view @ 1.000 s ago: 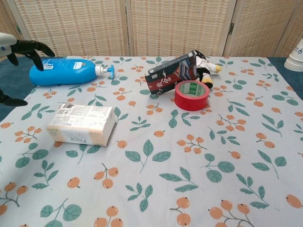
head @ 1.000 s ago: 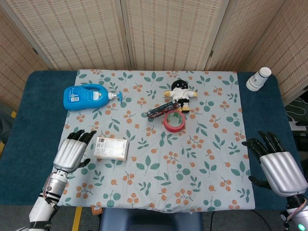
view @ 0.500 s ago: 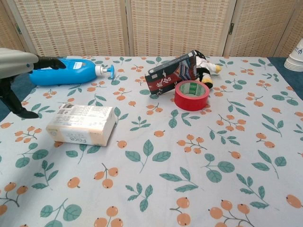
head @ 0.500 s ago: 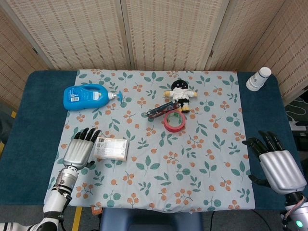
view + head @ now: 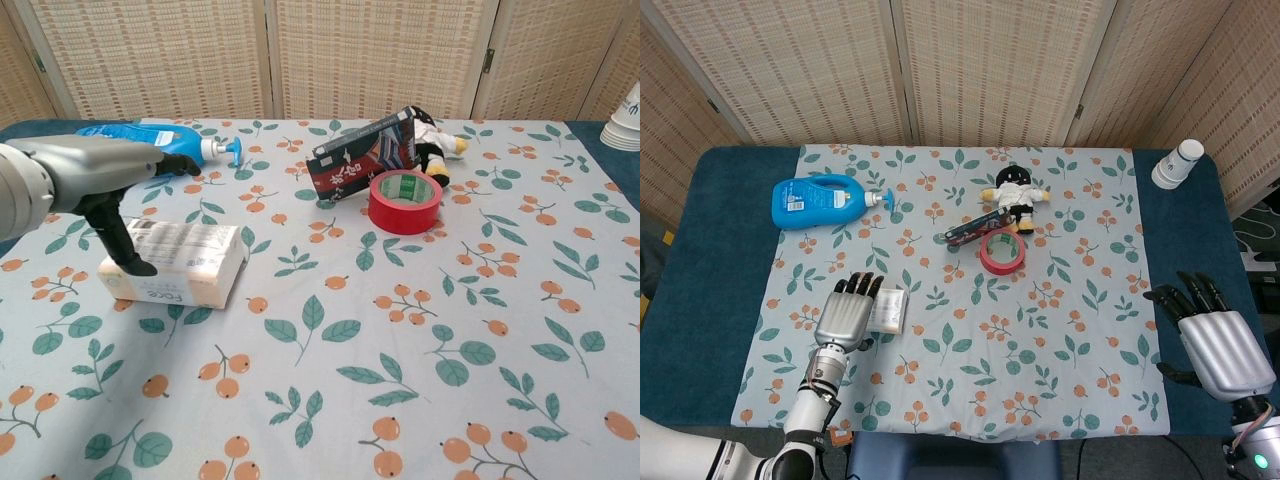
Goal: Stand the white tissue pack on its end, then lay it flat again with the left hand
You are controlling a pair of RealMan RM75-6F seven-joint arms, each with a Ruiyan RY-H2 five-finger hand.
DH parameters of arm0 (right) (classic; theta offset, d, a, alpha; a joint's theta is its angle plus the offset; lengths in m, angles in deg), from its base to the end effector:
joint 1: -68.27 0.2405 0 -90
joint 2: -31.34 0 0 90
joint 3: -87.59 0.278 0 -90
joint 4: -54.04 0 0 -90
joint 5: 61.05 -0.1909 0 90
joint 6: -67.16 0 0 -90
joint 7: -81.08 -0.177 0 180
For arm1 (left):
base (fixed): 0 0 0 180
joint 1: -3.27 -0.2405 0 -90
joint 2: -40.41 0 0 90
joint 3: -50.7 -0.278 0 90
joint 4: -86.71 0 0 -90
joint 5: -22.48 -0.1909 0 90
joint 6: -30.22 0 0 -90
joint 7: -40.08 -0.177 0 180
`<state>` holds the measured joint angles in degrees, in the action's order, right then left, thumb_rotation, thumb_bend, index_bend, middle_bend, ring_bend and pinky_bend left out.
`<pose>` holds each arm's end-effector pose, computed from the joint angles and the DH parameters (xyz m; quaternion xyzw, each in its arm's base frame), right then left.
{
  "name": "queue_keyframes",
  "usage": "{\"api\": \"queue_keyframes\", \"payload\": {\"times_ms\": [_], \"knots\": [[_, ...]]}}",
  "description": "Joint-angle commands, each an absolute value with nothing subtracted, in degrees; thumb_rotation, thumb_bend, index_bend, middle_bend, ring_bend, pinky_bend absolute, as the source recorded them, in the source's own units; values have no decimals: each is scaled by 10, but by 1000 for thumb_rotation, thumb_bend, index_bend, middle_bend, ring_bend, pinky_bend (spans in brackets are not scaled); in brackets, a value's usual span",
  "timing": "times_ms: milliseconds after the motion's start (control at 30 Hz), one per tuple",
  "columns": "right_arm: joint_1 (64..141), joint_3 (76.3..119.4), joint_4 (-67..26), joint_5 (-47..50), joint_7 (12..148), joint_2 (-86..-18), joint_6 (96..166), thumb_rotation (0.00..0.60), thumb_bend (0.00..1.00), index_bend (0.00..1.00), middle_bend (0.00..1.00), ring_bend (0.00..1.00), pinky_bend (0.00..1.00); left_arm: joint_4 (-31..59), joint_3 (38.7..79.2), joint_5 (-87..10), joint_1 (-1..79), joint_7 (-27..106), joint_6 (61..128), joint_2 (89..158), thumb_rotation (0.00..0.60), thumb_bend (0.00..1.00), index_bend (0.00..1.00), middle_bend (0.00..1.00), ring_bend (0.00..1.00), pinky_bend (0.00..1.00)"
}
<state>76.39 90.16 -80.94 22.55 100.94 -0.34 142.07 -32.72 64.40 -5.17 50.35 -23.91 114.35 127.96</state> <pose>-0.1853 -0.2060 0.2550 0.6852 -0.3652 0.3023 0.5529 -0.1154 0.3307 0.0221 -0.7252 -0.3969 -0.2264 0.5151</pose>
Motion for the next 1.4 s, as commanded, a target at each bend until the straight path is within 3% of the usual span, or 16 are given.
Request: {"api": "queue_keyframes", "payload": {"times_ms": [33,500,867,1400], "knots": [[765,902,-809,223,1009,-3,1421,600,55,207,168,0,0,-316,646,-39,513,-237,1140,1290,600,169,0,16,0,128],[769,904,-809,211,1011,-6,1420,600,55,207,168,0,0,-263,644,-5,551,-240,1126,1337,600,170,0,26,0,128],[771,907,-809,204,997,4,1422,600,55,207,168,0,0,-191,610,-29,580,-272,1124,1384,600,173,0,44,0,122],[776,909,-808,193,996,5,1419,600,55,207,168,0,0,-145,601,-13,591,-289,1102,1394,600,173,0,79,0,98]]}}
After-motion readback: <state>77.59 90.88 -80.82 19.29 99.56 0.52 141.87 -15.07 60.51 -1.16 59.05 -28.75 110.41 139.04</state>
